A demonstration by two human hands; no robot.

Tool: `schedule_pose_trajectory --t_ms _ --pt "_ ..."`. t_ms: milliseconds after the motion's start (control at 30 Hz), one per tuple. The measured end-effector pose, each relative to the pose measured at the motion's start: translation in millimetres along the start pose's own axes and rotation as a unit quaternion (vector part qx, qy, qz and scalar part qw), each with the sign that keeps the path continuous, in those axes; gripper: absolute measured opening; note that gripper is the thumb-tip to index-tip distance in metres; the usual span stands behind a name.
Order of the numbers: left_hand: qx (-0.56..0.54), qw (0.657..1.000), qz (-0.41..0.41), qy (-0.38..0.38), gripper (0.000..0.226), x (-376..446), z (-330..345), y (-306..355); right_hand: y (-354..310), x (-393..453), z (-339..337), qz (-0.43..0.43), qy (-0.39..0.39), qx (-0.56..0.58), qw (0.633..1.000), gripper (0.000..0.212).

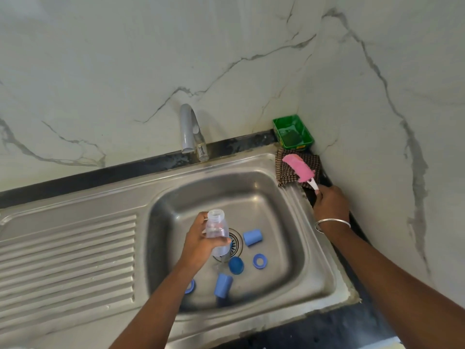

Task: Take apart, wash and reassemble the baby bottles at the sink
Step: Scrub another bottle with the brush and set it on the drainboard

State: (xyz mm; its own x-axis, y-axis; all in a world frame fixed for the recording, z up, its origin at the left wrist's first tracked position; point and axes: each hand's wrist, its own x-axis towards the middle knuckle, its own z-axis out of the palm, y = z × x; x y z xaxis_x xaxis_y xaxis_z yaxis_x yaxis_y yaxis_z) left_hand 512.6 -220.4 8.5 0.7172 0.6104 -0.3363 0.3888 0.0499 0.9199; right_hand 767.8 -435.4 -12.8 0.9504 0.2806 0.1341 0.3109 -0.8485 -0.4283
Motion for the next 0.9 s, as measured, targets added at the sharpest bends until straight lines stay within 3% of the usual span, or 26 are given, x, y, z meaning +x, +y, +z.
schedule_pose_trajectory --t_ms 100,200,367,467,533,600,700,800,900 --pt "0.0 1.0 0.004 0.015 0.057 7.6 -0.2 4.3 3.9 1.2 3.7 0.01 -0.008 -0.017 1.0 0.022" --pt "-0.018 0.999 -0.013 0.038 0.056 17.6 -1.2 5.8 1.2 0.2 4.3 0.026 -0.014 -0.013 0.999 0.041" --pt "0.004 0.997 -0.014 0.074 0.06 40.0 -7.7 8.1 -26.5 -8.5 3.6 0.032 0.035 -0.071 0.996 0.059" --pt "0.034 0.996 0.008 0.083 0.058 51.8 -10.7 10.2 -53.3 -9.9 9.3 -0.017 0.086 -0.109 0.99 0.056" --pt "0.042 0.995 0.014 0.089 0.058 59.4 -13.0 10.6 -74.2 -6.1 17.4 -0.098 0.094 -0.058 0.989 0.051" --pt "0.032 0.995 0.018 0.093 0.058 64.9 -13.9 12.7 -101.5 -0.8 26.7 -0.178 0.038 0.096 0.979 0.04" --pt "0.02 0.995 0.018 0.091 0.057 73.0 -13.7 15.8 -150.1 6.5 35.8 -0.161 -0.109 0.262 0.945 0.028" --pt "0.003 0.995 0.017 0.095 0.056 82.7 -13.7 17.7 -193.9 17.6 46.8 -0.136 -0.186 0.287 0.93 0.026" --pt "-0.02 0.995 0.017 0.098 0.059 89.8 -11.1 20.8 -224.9 31.8 52.4 -0.148 -0.201 0.29 0.924 0.03"
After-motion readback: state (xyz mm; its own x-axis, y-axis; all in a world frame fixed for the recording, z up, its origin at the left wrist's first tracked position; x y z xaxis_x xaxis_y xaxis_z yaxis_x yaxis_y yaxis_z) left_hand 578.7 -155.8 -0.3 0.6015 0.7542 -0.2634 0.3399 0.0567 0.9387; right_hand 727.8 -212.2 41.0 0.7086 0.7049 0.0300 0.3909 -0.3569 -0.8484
